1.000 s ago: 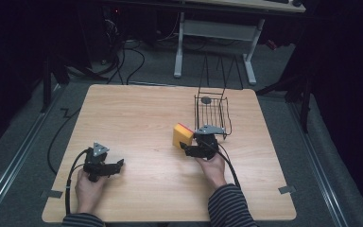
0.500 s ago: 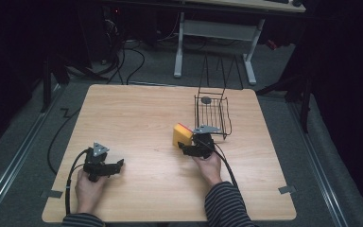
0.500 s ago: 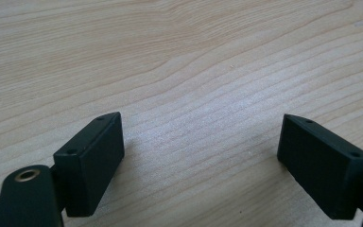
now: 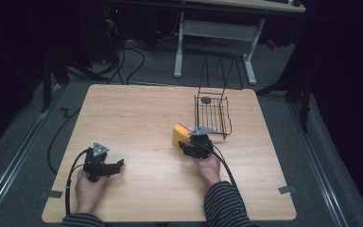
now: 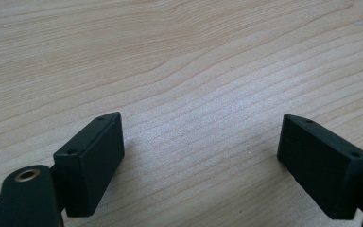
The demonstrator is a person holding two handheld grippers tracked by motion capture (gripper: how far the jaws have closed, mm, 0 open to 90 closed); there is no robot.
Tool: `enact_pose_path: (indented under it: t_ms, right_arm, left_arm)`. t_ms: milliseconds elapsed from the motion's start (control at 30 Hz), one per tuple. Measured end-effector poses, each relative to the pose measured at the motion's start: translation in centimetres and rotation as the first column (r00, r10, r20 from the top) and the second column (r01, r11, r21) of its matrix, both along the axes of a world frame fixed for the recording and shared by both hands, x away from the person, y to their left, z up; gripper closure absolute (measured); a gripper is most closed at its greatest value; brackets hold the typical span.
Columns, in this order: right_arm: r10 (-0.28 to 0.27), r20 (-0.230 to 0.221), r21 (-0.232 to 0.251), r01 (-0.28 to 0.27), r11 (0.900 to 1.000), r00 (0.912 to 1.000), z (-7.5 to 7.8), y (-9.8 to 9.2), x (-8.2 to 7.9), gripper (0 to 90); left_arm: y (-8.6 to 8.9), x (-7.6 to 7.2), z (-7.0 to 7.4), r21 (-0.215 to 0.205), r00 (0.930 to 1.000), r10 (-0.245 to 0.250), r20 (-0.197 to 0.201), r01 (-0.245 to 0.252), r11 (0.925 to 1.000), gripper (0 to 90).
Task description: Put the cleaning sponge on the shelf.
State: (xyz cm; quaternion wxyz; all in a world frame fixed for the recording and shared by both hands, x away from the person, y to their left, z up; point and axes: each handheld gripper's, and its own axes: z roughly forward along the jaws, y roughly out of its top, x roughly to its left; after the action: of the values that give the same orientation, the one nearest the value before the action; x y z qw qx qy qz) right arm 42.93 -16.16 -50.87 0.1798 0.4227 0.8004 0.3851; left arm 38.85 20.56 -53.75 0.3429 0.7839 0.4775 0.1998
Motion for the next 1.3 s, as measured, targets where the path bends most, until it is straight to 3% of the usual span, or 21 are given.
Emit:
enact_pose_path:
  t_ms: [167,533,667,867,1300]
  right_arm:
    - [0.013,0.019,-0.018,-0.012,1.0,0.9997,0.1,0.0,-0.2,59.3]
    - [0.027,0.044,-0.003,-0.027,1.0,0.9986,1.5,-0.5,-1.0,59.7]
    - [0.034,0.056,0.007,-0.034,0.999,0.9978,2.4,-0.9,-1.5,59.7]
    - [0.04,0.061,0.06,-0.044,0.997,0.9973,3.8,-1.7,-2.3,59.5]
    - [0.049,0.082,0.079,-0.056,0.995,0.9954,5.9,-3.0,-3.9,59.5]
  left_arm:
    - [0.0,0.0,0.0,0.0,1.0,0.0,0.0,0.0,1.0,16.0]
    - [0.0,0.0,0.0,0.0,1.0,0.0,0.0,0.0,1.0,16.0]
    - [0.0,0.0,0.0,0.0,1.0,0.0,0.0,0.0,1.0,16.1]
    - [0.0,0.0,0.0,-0.001,1.0,0.0,0.0,0.0,1.0,16.0]
    - [0.0,0.0,0.0,0.0,1.0,0.0,0.0,0.0,1.0,16.0]
